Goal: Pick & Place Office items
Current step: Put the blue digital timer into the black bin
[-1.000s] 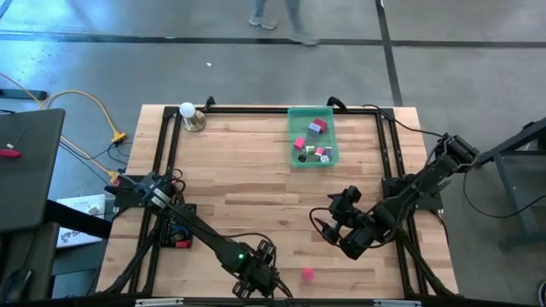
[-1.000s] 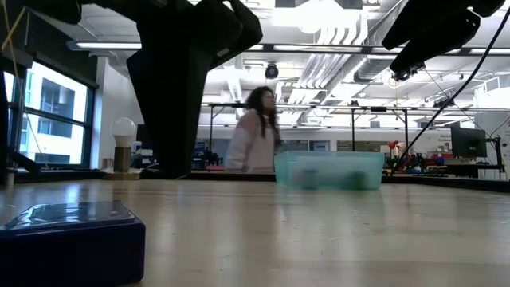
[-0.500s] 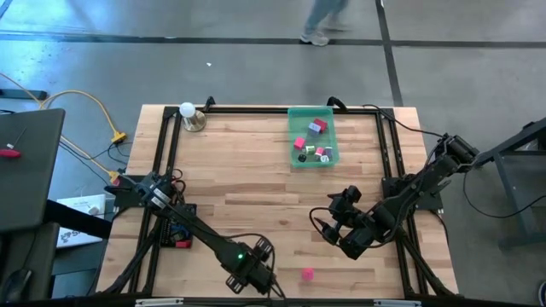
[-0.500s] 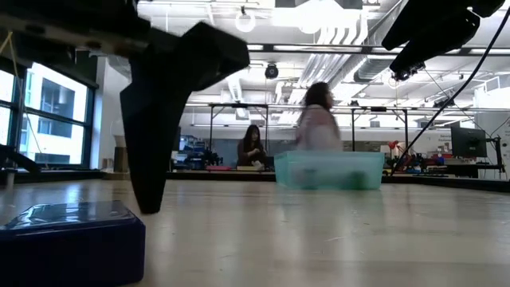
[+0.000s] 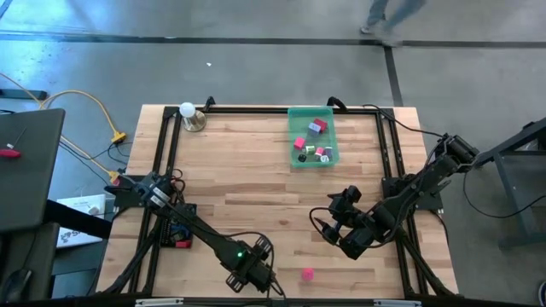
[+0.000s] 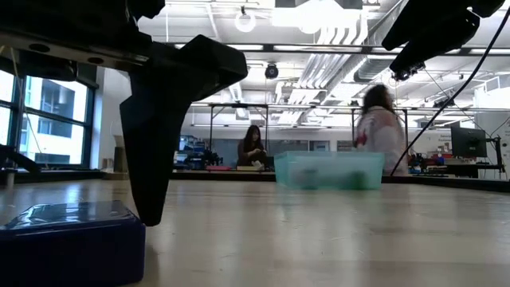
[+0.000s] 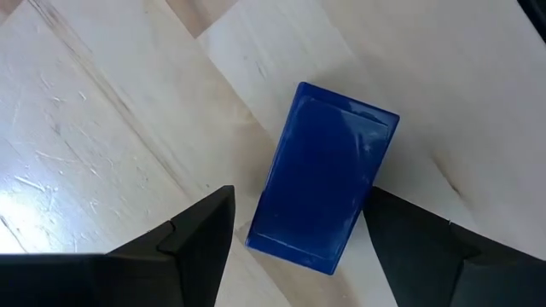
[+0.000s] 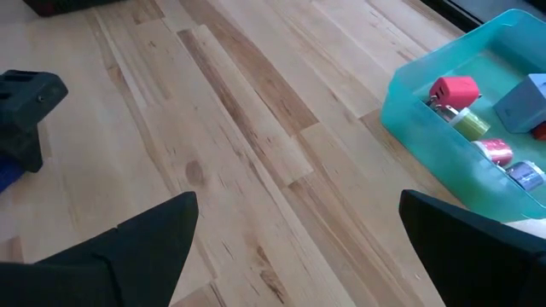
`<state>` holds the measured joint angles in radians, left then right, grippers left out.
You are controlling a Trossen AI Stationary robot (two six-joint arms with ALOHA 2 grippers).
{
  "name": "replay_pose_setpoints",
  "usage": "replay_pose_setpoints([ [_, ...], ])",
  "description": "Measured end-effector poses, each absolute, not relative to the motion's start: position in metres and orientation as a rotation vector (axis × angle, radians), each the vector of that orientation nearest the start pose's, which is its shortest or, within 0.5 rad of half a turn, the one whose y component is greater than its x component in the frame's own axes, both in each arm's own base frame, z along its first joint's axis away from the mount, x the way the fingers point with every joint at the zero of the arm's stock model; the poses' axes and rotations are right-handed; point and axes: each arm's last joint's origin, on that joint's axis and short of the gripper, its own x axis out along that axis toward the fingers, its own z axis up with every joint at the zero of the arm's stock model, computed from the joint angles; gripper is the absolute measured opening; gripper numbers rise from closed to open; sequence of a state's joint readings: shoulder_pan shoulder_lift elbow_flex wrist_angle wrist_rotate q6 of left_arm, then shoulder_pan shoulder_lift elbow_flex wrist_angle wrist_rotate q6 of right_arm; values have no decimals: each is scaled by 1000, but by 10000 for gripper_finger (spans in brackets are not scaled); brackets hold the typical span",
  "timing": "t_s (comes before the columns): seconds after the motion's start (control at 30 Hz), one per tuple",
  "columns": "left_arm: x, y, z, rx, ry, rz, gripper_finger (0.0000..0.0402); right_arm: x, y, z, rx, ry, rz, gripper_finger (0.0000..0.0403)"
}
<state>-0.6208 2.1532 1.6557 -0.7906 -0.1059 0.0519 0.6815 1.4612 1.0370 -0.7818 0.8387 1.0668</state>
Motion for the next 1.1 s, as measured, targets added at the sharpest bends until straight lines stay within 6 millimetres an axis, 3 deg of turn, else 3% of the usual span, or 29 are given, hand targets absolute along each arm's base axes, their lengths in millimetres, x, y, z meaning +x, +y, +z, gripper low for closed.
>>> replay_pose_setpoints([
  [0.13, 358, -250, 167, 500, 1199, -480, 221, 223, 153, 238, 167, 663, -547, 395],
  [0.33, 358, -250, 166, 501, 1197, -479, 142, 224, 154, 237, 162, 667, -549, 395],
  [0.5, 358, -250, 166, 512, 1192, -471, 142, 227, 157, 229, 137, 685, -559, 395],
  [0.73, 355, -250, 167, 340, 1232, -272, 142, 232, 160, 216, 98, 714, -572, 395],
  [0.87, 349, -253, 169, 363, 1235, -235, 142, 232, 161, 214, 96, 717, -573, 395],
  [1.0, 341, -258, 183, 440, 1213, -137, 142, 233, 161, 214, 104, 713, -569, 395],
  [1.1, 332, -256, 203, 354, 1228, -42, 142, 232, 163, 215, 106, 711, -562, 395],
])
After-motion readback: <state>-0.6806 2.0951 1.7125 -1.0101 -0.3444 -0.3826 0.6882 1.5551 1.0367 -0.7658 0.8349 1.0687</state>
